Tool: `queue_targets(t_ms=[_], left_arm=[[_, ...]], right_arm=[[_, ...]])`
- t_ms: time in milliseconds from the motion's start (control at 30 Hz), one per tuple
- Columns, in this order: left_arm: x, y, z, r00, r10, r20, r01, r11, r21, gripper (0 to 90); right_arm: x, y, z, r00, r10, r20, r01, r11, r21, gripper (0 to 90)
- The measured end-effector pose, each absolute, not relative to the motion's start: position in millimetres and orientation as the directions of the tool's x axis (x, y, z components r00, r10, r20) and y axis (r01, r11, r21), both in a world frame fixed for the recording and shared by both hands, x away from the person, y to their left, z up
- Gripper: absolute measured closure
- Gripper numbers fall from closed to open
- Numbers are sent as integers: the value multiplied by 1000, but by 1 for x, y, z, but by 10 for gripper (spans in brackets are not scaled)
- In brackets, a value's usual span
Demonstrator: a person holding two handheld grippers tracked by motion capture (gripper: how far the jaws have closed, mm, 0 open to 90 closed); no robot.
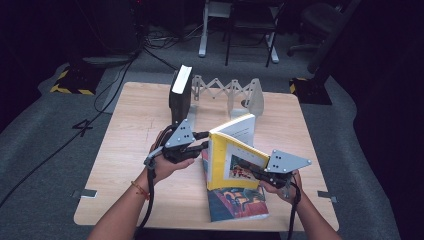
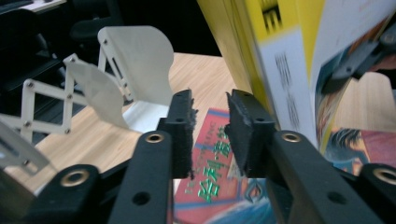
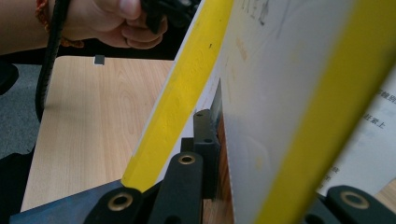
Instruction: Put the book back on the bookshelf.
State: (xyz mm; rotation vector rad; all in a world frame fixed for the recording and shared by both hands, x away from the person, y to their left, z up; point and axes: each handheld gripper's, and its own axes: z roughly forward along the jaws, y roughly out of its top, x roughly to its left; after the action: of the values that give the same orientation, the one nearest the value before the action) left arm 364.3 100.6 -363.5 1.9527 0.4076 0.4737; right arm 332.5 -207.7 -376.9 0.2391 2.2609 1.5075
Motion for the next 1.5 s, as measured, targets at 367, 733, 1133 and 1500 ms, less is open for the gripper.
queue_targets(t_ms=[367,733,1133,1500], left_arm=[[339,109,-403,865,484,134,133,-478,868,590],[319,104,-431,892,439,110,165,-542,824,541],[304,85,-447,914,402,62,187,-551,813,322],[318,56,-452,914,403,46,181,-507,843,317]], right_arm=[[324,-211,-380,-899,368,-238,-86,384,919,867],[319,-213,-381,-894,373,-249,-95,384,918,867],[313,-214,-383,-895,369,-250,-101,377,920,862],[306,-215,-383,-895,355,-269,-122,386,915,853]])
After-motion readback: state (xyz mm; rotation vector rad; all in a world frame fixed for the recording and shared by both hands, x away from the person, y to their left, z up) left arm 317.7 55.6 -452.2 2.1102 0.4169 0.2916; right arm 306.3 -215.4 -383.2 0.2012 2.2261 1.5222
